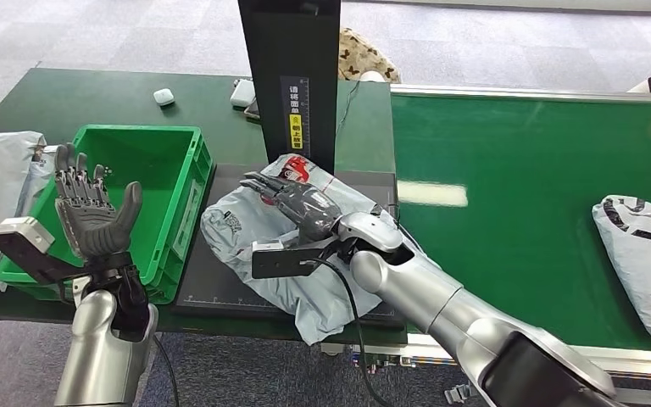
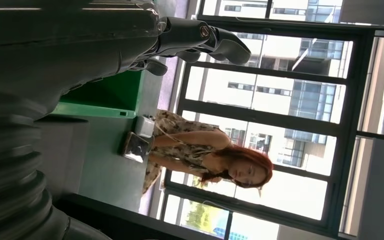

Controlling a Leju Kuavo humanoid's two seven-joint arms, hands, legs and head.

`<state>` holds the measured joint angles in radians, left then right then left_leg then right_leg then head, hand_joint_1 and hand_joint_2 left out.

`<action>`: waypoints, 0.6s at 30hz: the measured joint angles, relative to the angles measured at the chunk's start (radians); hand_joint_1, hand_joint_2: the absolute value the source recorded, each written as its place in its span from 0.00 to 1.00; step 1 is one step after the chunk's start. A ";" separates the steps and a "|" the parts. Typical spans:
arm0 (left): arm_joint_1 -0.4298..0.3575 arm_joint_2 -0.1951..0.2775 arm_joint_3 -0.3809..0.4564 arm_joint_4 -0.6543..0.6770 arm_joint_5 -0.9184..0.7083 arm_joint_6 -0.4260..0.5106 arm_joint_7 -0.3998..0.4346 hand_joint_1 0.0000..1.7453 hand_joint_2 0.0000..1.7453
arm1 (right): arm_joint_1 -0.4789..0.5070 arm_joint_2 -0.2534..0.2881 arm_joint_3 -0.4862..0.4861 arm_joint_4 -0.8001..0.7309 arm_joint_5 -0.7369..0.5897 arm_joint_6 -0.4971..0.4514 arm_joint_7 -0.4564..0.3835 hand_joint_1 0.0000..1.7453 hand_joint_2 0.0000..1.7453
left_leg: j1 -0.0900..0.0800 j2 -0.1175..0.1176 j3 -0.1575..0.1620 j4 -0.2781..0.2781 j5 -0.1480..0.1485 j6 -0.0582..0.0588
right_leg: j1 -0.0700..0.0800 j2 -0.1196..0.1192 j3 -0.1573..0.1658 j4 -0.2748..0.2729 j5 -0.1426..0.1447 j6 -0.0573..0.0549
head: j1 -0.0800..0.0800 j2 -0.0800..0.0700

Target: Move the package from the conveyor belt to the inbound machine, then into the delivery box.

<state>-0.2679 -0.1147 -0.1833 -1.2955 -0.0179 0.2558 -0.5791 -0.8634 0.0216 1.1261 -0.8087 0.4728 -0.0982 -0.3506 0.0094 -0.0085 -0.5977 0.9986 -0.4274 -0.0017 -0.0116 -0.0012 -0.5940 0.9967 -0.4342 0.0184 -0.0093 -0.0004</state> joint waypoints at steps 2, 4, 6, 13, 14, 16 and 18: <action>0.001 0.000 0.000 0.000 0.000 -0.002 -0.001 0.00 1.00 | 0.011 -0.002 -0.025 -0.015 -0.002 -0.001 -0.002 0.00 1.00 | 0.000 0.000 0.000 0.000 0.000 0.000 | 0.000 0.000 0.000 0.000 0.000 0.000 | 0.000 0.000; 0.002 0.000 0.000 0.000 0.000 -0.003 -0.003 0.00 1.00 | 0.018 -0.004 -0.043 -0.026 -0.003 -0.002 -0.003 0.00 1.00 | 0.000 0.000 0.000 0.000 0.000 0.000 | 0.000 0.000 0.000 0.000 0.000 0.000 | 0.000 0.000; 0.002 0.001 0.000 0.000 0.000 -0.003 -0.005 0.00 1.00 | 0.022 -0.005 -0.055 -0.033 -0.004 -0.003 -0.003 0.00 1.00 | 0.000 0.000 -0.001 0.000 0.000 0.000 | 0.000 0.000 0.000 0.000 0.000 0.000 | 0.000 0.000; 0.002 0.001 0.000 0.000 0.000 -0.004 -0.007 0.00 1.00 | 0.029 -0.007 -0.075 -0.045 -0.005 -0.003 -0.007 0.00 1.00 | 0.000 0.000 -0.001 0.000 0.000 0.000 | 0.000 0.000 0.000 0.000 0.000 0.000 | 0.000 0.000; 0.003 0.001 0.000 0.000 0.000 -0.004 -0.008 0.00 1.00 | 0.030 -0.007 -0.077 -0.046 -0.005 -0.003 -0.008 0.00 0.75 | 0.000 0.000 -0.001 0.000 0.000 0.000 | 0.000 0.000 0.000 0.000 0.000 0.000 | 0.000 0.000; 0.007 0.002 0.001 -0.003 0.000 -0.005 -0.008 0.00 1.00 | 0.031 -0.007 -0.082 -0.049 -0.005 -0.001 -0.011 0.00 0.25 | 0.000 0.000 -0.001 0.000 0.000 0.000 | 0.000 0.000 0.000 0.000 0.000 0.000 | 0.000 0.000; 0.012 0.005 0.001 -0.007 0.000 -0.006 -0.009 0.00 1.00 | 0.032 -0.007 -0.090 -0.050 -0.007 0.003 -0.014 0.00 0.00 | 0.000 0.000 -0.001 0.000 0.000 0.000 | 0.000 0.000 0.000 0.000 0.000 0.000 | 0.000 0.000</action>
<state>-0.2556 -0.1100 -0.1825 -1.3026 -0.0175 0.2501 -0.5879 -0.8311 0.0146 1.0360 -0.8589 0.4658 -0.0956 -0.3641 0.0094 -0.0085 -0.5985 0.9987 -0.4274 -0.0017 -0.0117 -0.0013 -0.5945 0.9967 -0.4342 0.0184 -0.0093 -0.0004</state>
